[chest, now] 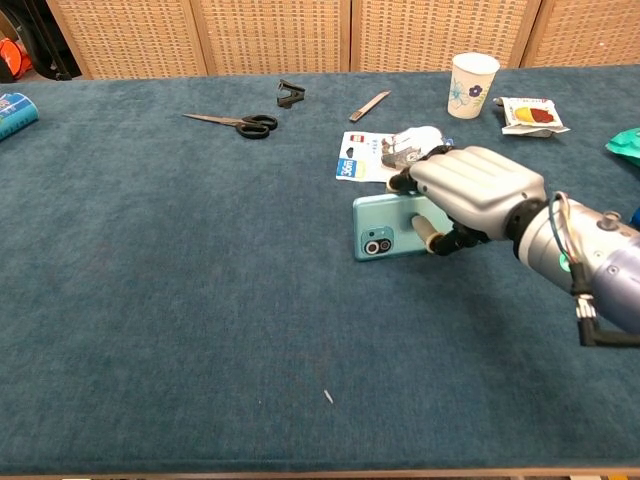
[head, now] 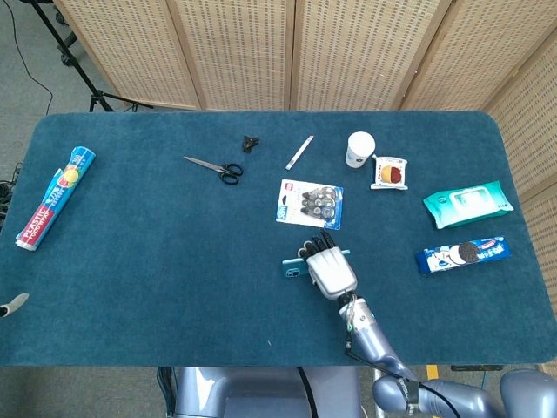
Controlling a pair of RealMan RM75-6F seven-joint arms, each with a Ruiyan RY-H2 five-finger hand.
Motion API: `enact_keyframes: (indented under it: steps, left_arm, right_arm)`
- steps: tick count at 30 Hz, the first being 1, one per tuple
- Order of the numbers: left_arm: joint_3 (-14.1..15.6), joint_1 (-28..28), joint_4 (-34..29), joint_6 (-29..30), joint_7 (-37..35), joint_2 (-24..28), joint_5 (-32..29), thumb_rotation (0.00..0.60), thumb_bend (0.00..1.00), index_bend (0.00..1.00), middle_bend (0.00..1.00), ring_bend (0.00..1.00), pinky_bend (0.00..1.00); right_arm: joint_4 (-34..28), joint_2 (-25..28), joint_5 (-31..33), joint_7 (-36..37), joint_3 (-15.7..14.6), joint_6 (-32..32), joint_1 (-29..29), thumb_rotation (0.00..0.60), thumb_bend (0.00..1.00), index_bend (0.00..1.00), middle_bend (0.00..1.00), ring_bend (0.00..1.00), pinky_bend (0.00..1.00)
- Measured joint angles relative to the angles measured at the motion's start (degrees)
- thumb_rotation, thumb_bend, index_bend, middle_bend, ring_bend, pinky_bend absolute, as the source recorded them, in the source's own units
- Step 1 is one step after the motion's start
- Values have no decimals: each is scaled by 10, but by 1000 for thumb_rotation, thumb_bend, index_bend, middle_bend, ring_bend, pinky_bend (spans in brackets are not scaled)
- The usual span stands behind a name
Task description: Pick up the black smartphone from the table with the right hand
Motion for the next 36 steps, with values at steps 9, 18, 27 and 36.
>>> enact_keyframes:
  steps: [9,18,27,36]
  left_arm:
    - [-2,0,2,-1,-4,1,-5,600,0,0,0,0,0]
    - [1,1,8,0,-5,1,4,600,0,0,0,0,0]
    - [8,1,17,18,20,-21,35,600,0,0,0,0,0]
    - [8,1,15,16,41,-30,28,600,0,0,0,0,0]
  right_arm:
    - [6,0,58,-63,45,-16,53,600,577,347,201,142,81]
    - [-75,81,17,-21,5,41,15,600,370,148,9,0,41]
    - [-107,183,-88,109,-65,156,-77,600,2,31,0,0,0]
    - [-76,236,-159,241,-116,287,-177,600,0,30,0,0,0]
